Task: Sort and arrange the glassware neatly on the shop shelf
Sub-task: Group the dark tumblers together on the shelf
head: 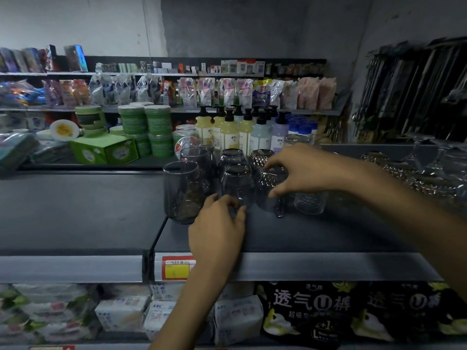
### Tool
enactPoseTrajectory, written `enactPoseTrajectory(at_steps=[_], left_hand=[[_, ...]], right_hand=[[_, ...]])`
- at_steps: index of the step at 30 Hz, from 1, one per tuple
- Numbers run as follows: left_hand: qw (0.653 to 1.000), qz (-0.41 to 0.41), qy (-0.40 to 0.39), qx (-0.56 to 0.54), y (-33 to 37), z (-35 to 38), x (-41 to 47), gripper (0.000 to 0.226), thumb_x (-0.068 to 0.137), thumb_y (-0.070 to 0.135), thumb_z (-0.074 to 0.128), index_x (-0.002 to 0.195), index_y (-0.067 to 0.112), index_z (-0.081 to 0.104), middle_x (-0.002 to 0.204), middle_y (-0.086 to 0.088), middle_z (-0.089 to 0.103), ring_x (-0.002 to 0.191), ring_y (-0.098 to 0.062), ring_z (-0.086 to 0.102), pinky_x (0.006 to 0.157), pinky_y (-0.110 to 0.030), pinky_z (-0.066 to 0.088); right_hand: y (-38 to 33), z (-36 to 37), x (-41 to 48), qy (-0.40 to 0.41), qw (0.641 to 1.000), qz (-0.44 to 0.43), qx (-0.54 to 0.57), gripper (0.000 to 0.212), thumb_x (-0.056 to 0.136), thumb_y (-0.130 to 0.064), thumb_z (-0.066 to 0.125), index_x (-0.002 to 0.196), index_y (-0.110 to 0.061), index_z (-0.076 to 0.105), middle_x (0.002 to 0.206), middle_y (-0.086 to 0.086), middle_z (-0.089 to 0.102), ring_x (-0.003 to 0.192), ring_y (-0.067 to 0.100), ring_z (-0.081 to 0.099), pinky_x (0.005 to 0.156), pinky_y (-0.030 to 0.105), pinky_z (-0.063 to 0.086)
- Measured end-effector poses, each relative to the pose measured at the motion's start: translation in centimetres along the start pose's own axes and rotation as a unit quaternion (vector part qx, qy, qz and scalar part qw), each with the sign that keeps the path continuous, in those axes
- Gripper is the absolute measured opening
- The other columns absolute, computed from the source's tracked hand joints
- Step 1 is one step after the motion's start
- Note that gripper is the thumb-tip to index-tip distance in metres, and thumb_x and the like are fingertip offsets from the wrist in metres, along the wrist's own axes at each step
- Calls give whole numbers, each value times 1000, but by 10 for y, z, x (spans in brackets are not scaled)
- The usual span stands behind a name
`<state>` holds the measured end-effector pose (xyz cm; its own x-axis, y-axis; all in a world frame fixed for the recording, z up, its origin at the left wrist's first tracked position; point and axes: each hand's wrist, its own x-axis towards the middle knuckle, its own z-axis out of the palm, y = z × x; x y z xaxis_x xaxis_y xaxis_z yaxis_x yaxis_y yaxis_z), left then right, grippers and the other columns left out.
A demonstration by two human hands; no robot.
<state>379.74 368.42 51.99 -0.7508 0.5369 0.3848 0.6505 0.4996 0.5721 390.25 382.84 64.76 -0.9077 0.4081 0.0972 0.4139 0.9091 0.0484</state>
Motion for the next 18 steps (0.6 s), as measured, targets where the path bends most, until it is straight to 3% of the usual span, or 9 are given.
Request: enactPoseTrajectory(at_steps=[3,7,13,18], left_hand=[[1000,-3,12,-9,0,0,-1,21,97,51,60,107,34,68,131,9,63,106,-22,66,73,-33,43],[1000,-8,24,-11,-2,-1,-2,18,97,49,61,104,34,68,123,10,67,100,-22,67,71,-32,39],[999,10,30,-4,-3,-1,-4,18,97,51,62,102,34,67,122,11,66,97,-22,67,67,-31,37],[999,13,32,-3,-4,0,-5,18,96,52,61,101,35,67,121,11,67,98,-21,67,67,-31,37]], right_hand=[[5,9,-1,-12,1000,25,13,83,74,-42,88,147,-25,52,144,3,57,132,24,52,105,34,44],[13,18,2,34,999,17,28,69,78,-30,87,142,-26,59,134,4,63,125,23,56,102,33,45],[18,34,5,93,994,22,49,58,83,-27,84,137,-23,63,135,6,65,124,24,61,108,40,48],[16,37,4,114,991,26,57,58,82,-30,84,136,-23,65,130,5,69,116,22,65,102,33,46]])
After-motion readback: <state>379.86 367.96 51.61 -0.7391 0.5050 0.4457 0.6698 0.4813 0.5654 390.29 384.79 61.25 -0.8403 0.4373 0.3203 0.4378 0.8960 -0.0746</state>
